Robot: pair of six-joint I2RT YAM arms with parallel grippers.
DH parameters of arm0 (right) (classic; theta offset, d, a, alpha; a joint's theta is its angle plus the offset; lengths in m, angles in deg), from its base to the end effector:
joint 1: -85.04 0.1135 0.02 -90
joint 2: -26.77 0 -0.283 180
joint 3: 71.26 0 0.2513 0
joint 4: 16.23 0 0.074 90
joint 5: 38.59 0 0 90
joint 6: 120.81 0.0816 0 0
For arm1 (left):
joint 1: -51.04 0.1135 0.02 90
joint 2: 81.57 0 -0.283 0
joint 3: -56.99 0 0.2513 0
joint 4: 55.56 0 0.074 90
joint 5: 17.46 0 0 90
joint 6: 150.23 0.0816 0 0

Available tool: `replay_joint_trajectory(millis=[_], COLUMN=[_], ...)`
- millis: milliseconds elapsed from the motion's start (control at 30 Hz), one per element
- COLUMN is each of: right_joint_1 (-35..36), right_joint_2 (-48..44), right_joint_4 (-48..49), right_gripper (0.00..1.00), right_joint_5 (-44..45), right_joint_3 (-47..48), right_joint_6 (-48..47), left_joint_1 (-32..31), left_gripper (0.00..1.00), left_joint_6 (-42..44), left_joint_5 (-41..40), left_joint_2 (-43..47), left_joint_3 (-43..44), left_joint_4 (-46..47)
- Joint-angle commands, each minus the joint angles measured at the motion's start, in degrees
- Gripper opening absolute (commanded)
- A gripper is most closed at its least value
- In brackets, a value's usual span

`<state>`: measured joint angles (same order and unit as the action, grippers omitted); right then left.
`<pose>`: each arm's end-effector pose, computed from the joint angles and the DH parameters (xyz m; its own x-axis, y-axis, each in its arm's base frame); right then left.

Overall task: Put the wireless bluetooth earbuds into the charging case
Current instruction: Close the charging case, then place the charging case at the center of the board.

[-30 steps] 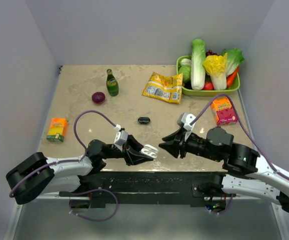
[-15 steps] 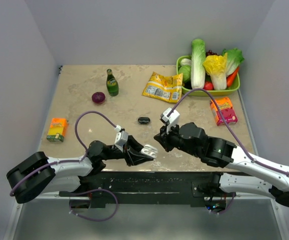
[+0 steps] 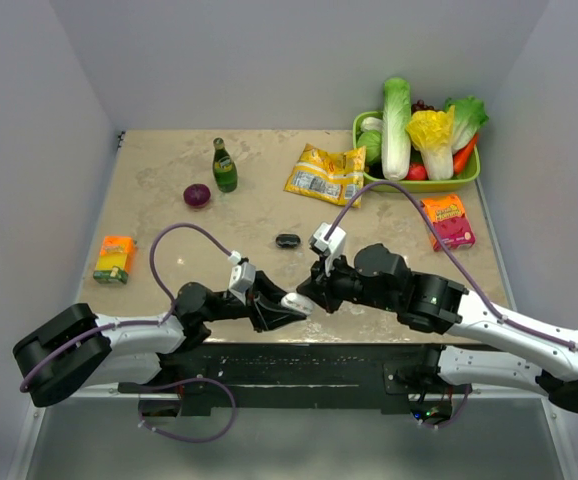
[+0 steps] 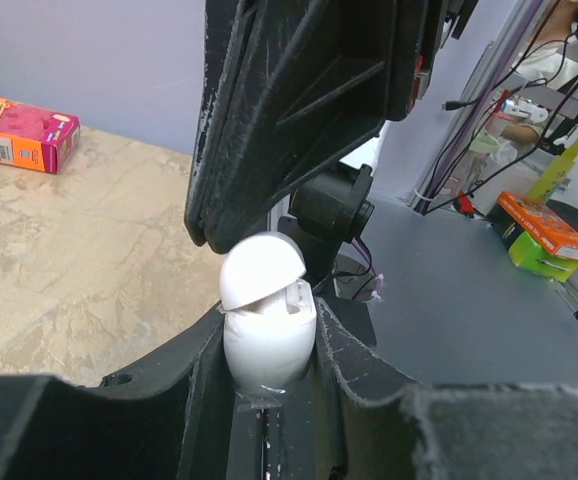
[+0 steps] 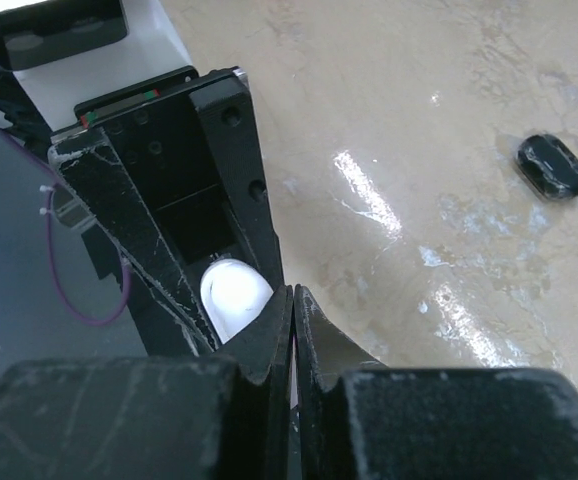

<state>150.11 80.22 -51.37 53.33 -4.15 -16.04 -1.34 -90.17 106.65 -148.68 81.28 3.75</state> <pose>0.1038 0.2169 0.3432 -0.3770 -0.2065 -0.9029 -0.8243 0.5193 0.2254 0.1041 -0.2101 0.2436 -0.3410 -0.2345 -0.9104 0.9392 -0.0433 -0.3406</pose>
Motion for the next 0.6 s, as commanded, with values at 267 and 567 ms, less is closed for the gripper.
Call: replay_joint_trajectory(millis=[267,567], right_joint_1=[-0.1,-0.1], right_joint_2=[-4.2,-13.1], right_joint_4=[2.8,5.9], right_gripper=[0.03,0.35], right_joint_5=[1.7,24.3], right_joint_3=[-0.6,-9.2], right_joint_6=[0.3,5.9], left_joint_1=[-0.4,1.0], left_gripper=[0.0,0.0], left_joint_6=[2.5,1.9], left_joint_5=[-2.4,-29.0], left_joint_2=[0.9,1.8], left_joint_3=[-0.2,2.4], left_joint_4=[8.5,-15.2])
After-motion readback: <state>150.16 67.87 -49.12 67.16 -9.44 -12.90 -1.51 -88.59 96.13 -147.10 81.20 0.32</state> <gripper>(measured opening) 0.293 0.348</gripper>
